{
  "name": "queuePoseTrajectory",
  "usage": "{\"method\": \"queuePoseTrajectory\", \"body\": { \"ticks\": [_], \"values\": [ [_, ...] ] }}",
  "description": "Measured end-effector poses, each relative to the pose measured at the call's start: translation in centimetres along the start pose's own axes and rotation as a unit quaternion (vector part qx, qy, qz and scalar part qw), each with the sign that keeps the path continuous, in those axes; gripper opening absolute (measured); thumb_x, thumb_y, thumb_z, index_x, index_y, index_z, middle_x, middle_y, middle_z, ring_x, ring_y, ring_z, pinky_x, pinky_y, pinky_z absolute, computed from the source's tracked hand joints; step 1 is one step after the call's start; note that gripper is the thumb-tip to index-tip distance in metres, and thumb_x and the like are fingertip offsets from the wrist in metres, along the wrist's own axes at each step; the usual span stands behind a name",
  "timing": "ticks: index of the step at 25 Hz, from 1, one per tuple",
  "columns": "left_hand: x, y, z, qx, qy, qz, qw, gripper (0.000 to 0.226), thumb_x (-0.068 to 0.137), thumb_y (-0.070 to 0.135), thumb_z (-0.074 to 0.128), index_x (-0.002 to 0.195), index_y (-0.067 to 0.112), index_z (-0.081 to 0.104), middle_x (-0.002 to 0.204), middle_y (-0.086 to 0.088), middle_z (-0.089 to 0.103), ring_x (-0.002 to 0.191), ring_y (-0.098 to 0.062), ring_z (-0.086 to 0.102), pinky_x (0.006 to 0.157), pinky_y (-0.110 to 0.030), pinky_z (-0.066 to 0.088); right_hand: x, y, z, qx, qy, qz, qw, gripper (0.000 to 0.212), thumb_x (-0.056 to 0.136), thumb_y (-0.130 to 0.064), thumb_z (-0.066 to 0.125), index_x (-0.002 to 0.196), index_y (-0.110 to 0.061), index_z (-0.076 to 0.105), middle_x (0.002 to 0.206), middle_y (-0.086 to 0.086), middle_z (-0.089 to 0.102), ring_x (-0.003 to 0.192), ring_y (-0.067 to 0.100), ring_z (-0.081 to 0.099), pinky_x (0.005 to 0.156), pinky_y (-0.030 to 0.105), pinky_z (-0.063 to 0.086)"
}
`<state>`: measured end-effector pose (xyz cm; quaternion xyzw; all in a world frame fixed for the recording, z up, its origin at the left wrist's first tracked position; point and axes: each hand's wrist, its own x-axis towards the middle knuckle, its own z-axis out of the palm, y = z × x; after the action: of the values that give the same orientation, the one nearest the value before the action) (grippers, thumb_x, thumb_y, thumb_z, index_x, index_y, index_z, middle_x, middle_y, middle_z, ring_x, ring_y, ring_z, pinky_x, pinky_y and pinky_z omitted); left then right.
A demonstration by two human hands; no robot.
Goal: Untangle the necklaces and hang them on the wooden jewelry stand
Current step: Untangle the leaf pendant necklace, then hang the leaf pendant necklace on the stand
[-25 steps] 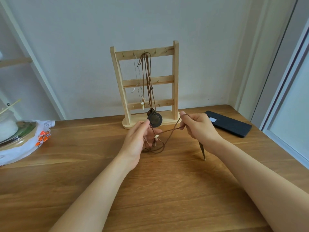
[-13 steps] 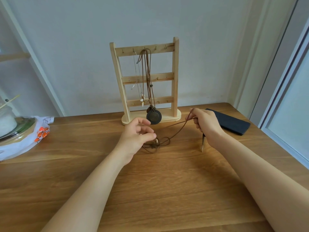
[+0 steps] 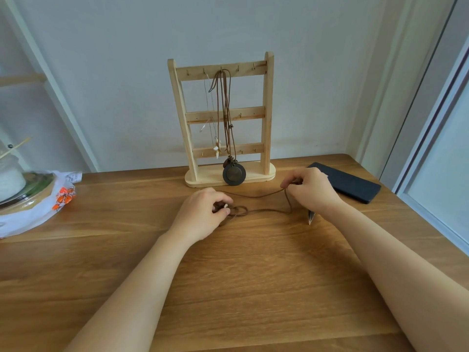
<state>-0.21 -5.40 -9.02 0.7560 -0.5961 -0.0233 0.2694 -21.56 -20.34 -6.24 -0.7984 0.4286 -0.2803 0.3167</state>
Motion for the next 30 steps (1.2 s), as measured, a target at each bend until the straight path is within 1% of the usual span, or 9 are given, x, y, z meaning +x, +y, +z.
{"method": "queuePoseTrajectory", "body": {
  "ticks": [3,5,8,11,15,19,21,25,30],
  "values": [
    [-0.1,0.1,-0.4,-0.023,0.036,-0.009,0.999,0.015,0.093,0.021,0.067,0.101,0.033,0.075,0.093,0.017,0.063,0.08,0.0,0.059,0.07,-0.019,0.043,0.5,1.1,0.3,-0.055,-0.014,-0.014,0.998,0.028,0.088,0.0,0.056,0.092,-0.019,0.076,0.087,0.0,0.068,0.087,0.016,0.063,0.077,0.031,0.054],
    [0.1,0.0,-0.9,-0.149,0.079,-0.059,0.984,0.017,0.094,0.015,0.063,0.094,0.029,0.074,0.09,0.013,0.068,0.079,-0.006,0.064,0.071,-0.022,0.051,0.7,1.6,0.1,-0.03,-0.012,-0.003,0.999,0.026,0.09,-0.001,0.059,0.095,-0.019,0.077,0.091,0.0,0.07,0.09,0.015,0.063,0.081,0.03,0.054],
    [0.1,-0.2,-2.3,-0.404,0.199,-0.196,0.871,0.025,0.093,0.011,0.05,0.084,0.017,0.072,0.092,-0.003,0.069,0.078,-0.02,0.064,0.066,-0.028,0.051,0.7,1.9,-0.3,0.035,0.013,0.029,0.999,0.015,0.094,-0.013,0.066,0.099,-0.022,0.077,0.091,-0.001,0.071,0.088,0.014,0.065,0.076,0.026,0.051],
    [-0.2,-0.7,-3.5,-0.358,0.272,-0.275,0.85,0.019,0.085,0.023,0.057,0.074,0.02,0.072,0.102,0.004,0.065,0.098,-0.02,0.059,0.078,-0.034,0.041,0.0,0.7,-1.1,0.098,0.018,0.017,0.995,0.013,0.094,-0.016,0.068,0.102,-0.023,0.076,0.085,-0.003,0.075,0.083,0.007,0.067,0.076,0.027,0.054],
    [0.1,1.6,-4.1,-0.351,0.167,-0.189,0.902,0.01,0.091,0.018,0.063,0.093,0.019,0.073,0.109,0.004,0.068,0.107,-0.011,0.06,0.089,-0.03,0.045,-0.5,-3.5,-2.5,0.2,-0.05,-0.036,0.978,0.012,0.095,-0.012,0.067,0.104,-0.014,0.074,0.086,0.004,0.077,0.055,-0.001,0.056,0.055,0.018,0.044],
    [3.0,5.7,-6.6,-0.4,-0.091,-0.069,0.909,0.063,0.079,0.037,0.076,0.137,0.032,0.054,0.13,0.011,0.064,0.121,-0.006,0.058,0.105,-0.031,0.044,1.0,-9.3,-4.9,0.243,-0.101,-0.096,0.96,0.013,0.095,-0.009,0.066,0.107,-0.006,0.071,0.089,0.011,0.077,0.051,0.005,0.049,0.047,0.017,0.037],
    [4.4,7.3,-8.4,-0.383,-0.151,-0.044,0.91,0.057,0.083,0.03,0.078,0.136,0.026,0.056,0.119,-0.001,0.072,0.104,-0.009,0.067,0.1,-0.034,0.048,1.9,-11.6,-6.3,0.276,-0.08,-0.106,0.952,0.013,0.095,-0.008,0.066,0.106,-0.003,0.071,0.09,0.013,0.077,0.049,0.009,0.043,0.045,0.018,0.034],
    [6.0,8.1,-12.7,-0.374,-0.046,-0.054,0.925,0.01,0.093,0.011,0.067,0.102,0.009,0.072,0.062,0.004,0.064,0.061,-0.015,0.058,0.078,-0.036,0.053,3.6,-12.7,-8.3,0.299,0.003,-0.071,0.952,0.01,0.095,-0.004,0.064,0.102,-0.004,0.071,0.087,0.013,0.075,0.048,0.006,0.049,0.047,0.018,0.039],
    [6.6,7.3,-18.7,-0.589,0.009,-0.088,0.803,0.021,0.101,0.02,0.054,0.082,0.014,0.059,0.054,0.006,0.043,0.059,-0.015,0.053,0.072,-0.031,0.054,3.1,-10.0,-8.6,0.246,-0.043,0.004,0.968,0.013,0.096,-0.006,0.062,0.1,-0.013,0.072,0.079,0.007,0.068,0.068,0.017,0.06,0.065,0.025,0.051]
  ]
}}
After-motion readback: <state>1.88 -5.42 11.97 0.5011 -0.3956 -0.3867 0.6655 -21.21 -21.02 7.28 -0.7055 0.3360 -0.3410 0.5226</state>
